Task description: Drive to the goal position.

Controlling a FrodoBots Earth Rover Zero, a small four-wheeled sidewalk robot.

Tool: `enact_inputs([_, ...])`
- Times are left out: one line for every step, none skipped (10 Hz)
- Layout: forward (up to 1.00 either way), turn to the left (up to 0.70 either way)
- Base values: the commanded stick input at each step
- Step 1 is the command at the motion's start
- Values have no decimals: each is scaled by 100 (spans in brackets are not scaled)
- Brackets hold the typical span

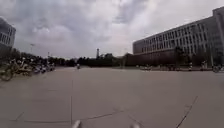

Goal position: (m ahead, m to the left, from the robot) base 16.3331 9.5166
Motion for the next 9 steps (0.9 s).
enact_inputs([85, 0])
enact_inputs([85, 0])
enact_inputs([85, 0])
enact_inputs([85, 0])
enact_inputs([85, 0])
enact_inputs([85, 0])
enact_inputs([85, 0])
enact_inputs([85, 0])
enact_inputs([85, 0])
